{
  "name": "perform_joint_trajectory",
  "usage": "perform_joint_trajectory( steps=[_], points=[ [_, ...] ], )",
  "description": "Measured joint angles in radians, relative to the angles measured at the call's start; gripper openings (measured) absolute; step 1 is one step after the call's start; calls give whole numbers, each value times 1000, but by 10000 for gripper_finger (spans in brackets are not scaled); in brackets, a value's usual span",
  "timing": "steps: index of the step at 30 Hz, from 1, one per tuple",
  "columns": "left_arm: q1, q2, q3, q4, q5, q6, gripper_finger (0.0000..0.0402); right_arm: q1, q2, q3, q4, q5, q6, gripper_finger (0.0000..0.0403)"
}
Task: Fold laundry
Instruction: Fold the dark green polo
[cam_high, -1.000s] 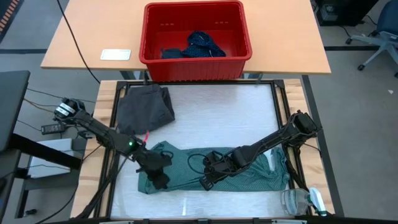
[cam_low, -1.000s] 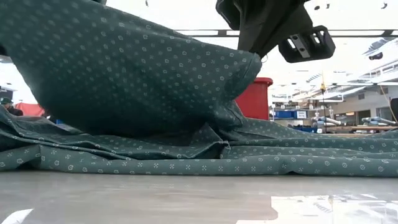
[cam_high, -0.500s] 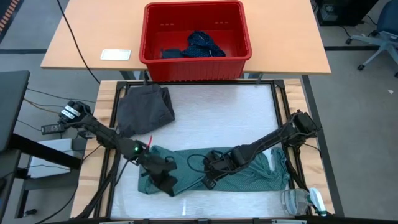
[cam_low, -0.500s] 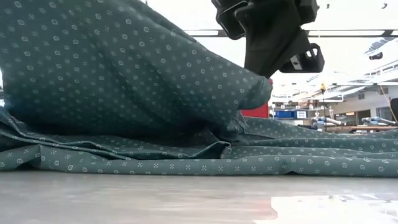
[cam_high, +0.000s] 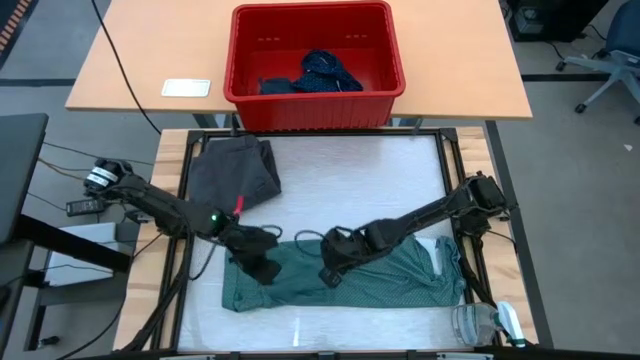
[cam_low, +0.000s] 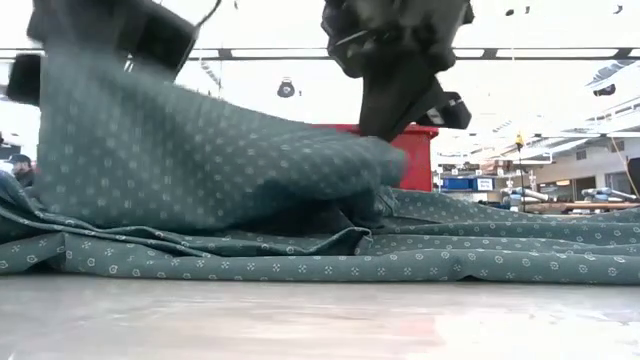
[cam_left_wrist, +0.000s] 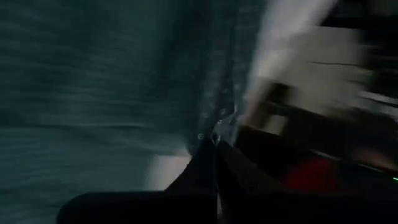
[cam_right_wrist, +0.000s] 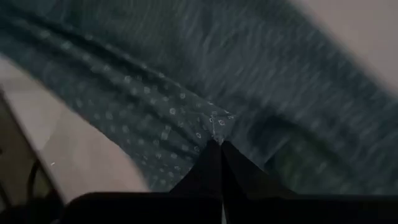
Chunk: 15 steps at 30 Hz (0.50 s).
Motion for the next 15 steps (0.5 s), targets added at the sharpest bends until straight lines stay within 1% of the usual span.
perform_joint_trajectory(
  steps=[3,5,7,10,13,15],
  points=[
    [57,-13,0,-210,-59,146,0,-51,14,1,15,22,-30,0],
    [102,-12,-1,-294,-110,249,0,-82,39,0,19,9,-46,0],
    [157,-1,-7,-309,-130,330,0,-109,69,0,43,-39,-51,0],
    [231,7,-19,-279,-140,435,0,-124,110,-1,40,-116,-51,3],
    [282,21,-19,-247,-141,502,1,-119,120,-2,13,-128,-46,7],
    [297,25,-20,-242,-141,538,9,-114,116,0,-3,-101,-31,10]
  ],
)
